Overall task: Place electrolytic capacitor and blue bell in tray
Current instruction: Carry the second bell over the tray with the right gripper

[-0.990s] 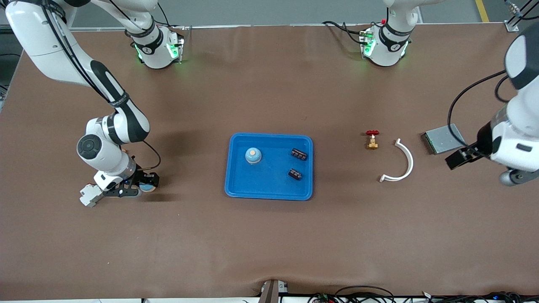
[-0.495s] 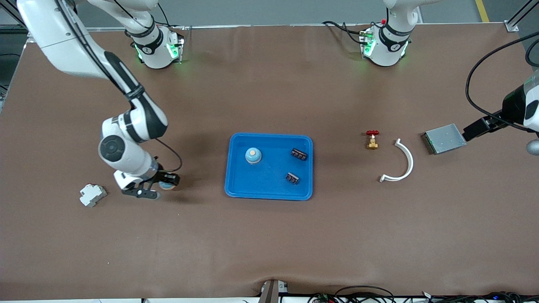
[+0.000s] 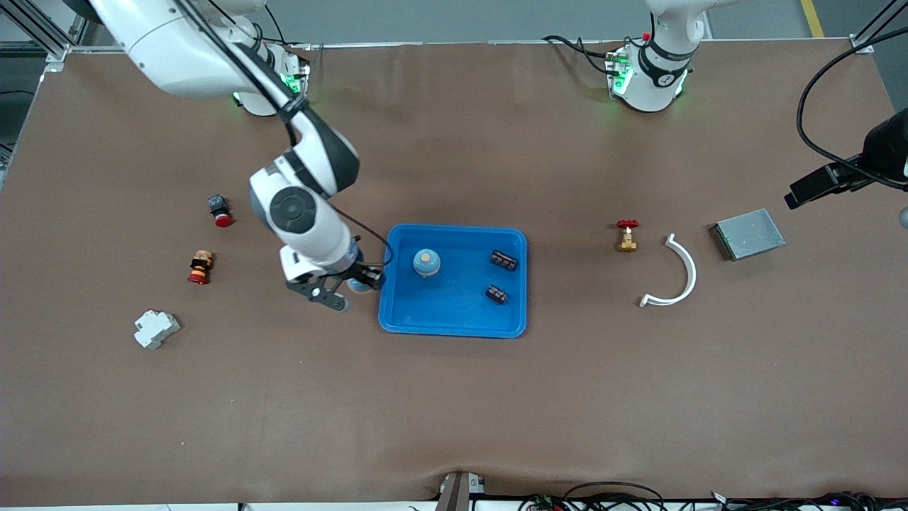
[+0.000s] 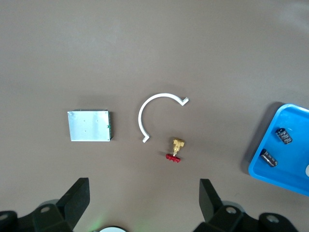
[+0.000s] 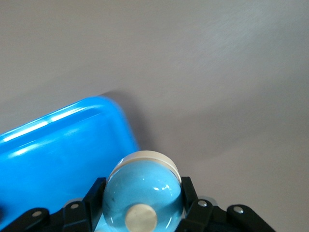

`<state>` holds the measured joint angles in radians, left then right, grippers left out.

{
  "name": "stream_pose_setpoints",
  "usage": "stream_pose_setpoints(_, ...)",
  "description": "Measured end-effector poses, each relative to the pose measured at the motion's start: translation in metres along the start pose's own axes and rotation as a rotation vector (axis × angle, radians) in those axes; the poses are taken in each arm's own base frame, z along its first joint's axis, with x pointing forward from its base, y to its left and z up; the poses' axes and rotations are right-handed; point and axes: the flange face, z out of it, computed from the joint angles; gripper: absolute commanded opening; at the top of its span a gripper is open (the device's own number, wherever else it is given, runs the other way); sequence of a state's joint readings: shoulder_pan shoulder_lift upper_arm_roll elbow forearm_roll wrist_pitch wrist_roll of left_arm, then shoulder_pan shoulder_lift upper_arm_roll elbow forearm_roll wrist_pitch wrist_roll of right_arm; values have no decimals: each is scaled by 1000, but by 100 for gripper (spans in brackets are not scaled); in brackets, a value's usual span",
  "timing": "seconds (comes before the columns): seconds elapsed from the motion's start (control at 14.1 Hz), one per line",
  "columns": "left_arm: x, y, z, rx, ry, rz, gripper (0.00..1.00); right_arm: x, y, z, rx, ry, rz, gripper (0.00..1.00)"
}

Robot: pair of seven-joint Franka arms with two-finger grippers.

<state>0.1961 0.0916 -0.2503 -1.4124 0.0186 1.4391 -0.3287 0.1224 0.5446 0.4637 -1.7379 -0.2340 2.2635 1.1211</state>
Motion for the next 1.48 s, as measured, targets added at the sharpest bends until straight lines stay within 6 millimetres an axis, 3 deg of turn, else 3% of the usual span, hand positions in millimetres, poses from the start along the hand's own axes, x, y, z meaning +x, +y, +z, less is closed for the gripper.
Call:
stream_pose_setpoints(0.21,-13,0,4,13,-3,6,100,-25,-31,2,8,-2,54,0)
stream_pose_setpoints(0.64,-19,-1,-1,8,24,6,100,-45,-73,51,-63,64,102,0)
stream_pose_setpoints(1.48,-29,0,-12,-33,32,11,100,-24,-80,102,-12,71,157,0)
